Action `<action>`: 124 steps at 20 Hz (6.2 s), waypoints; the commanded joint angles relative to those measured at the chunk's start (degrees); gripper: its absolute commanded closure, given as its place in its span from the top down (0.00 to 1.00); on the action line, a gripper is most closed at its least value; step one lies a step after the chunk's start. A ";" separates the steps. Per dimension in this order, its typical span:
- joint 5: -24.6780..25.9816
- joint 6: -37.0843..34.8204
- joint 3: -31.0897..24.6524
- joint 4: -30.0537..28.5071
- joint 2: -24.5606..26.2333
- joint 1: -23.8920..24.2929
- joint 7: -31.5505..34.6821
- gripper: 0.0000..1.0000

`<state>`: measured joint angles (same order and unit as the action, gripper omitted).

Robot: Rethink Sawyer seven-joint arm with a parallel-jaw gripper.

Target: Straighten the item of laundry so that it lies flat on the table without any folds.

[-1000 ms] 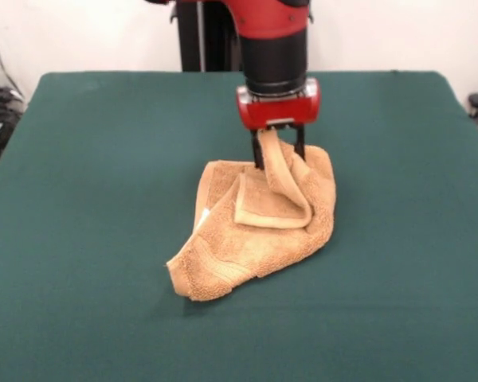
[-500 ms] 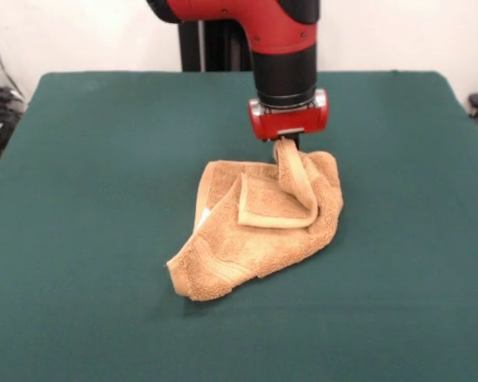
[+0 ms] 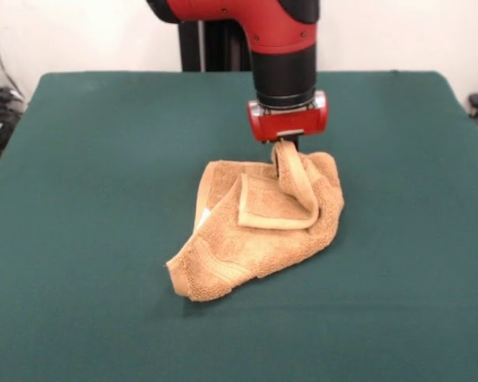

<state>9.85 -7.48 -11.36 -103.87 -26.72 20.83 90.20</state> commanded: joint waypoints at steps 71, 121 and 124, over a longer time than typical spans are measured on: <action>-19.81 -12.00 16.06 19.09 4.43 -27.37 16.00 0.00; -25.96 -11.88 22.52 17.57 2.06 -34.87 17.15 1.00; -27.14 -16.50 22.20 16.51 -0.95 -34.90 17.54 1.00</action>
<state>-13.47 -13.90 11.13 -82.83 -25.48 -11.29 90.21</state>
